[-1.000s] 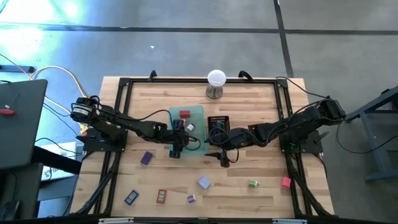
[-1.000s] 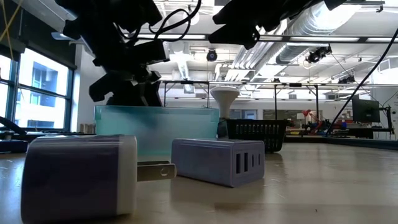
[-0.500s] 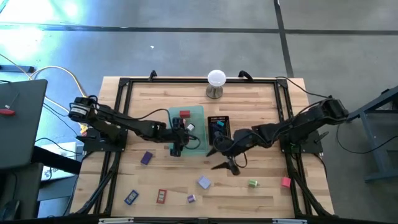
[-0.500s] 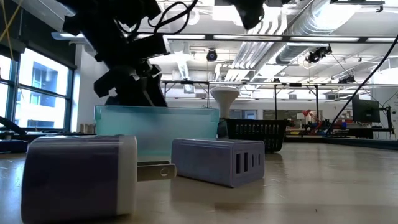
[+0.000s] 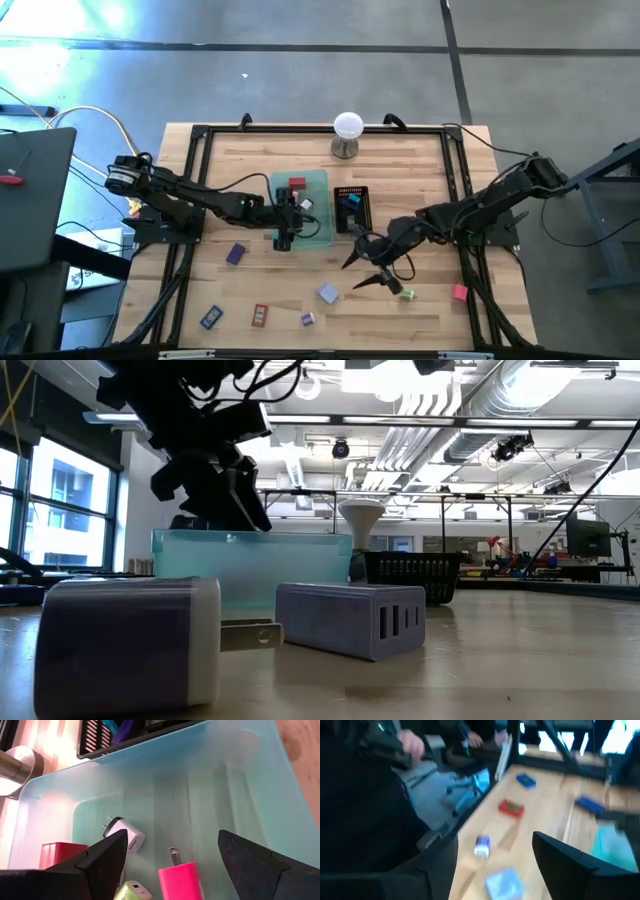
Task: Pick & Place Office items
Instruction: Put the green charger adapter into the blue bin
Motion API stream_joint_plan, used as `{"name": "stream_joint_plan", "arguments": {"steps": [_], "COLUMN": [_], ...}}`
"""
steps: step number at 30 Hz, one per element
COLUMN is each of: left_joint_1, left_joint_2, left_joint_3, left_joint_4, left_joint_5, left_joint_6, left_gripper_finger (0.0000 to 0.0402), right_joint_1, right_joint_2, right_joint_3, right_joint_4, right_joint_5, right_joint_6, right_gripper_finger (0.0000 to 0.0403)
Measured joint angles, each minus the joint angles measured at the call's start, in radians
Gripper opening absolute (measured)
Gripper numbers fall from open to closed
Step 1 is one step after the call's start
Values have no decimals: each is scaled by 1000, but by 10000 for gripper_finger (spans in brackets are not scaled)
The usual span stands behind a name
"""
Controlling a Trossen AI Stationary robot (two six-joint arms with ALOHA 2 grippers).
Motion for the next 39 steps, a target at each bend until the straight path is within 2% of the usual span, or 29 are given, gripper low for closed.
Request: {"name": "stream_joint_plan", "arguments": {"steps": [9,12,15,18,20,23,26,31,36,39], "left_joint_1": [-31,-31,-31,-31,-32,-35,-42,-56,-60,-60], "left_joint_2": [-5,-5,-5,-5,-5,-4,-4,-4,-4,-4], "left_joint_3": [0,0,0,0,0,0,0,0,0,0], "left_joint_4": [1,2,5,8,15,26,31,31,31,31], "left_joint_5": [1,1,1,1,0,0,0,0,0,0], "left_joint_6": [11,16,16,15,10,7,5,5,5,5], "left_gripper_finger": [303,303,303,303,303,303,303,303,303,303], "right_joint_1": [148,200,233,236,233,234,237,261,290,313], "right_joint_2": [-51,-50,-49,-45,-44,-45,-41,-34,-30,-30], "right_joint_3": [8,55,84,82,81,81,81,81,81,81], "right_joint_4": [-48,-172,-265,-402,-501,-635,-721,-724,-706,-726], "right_joint_5": [141,198,298,360,366,303,250,245,312,314], "right_joint_6": [130,195,268,431,577,777,886,925,905,930], "right_gripper_finger": [192,175,167,165,166,167,168,165,167,168]}}
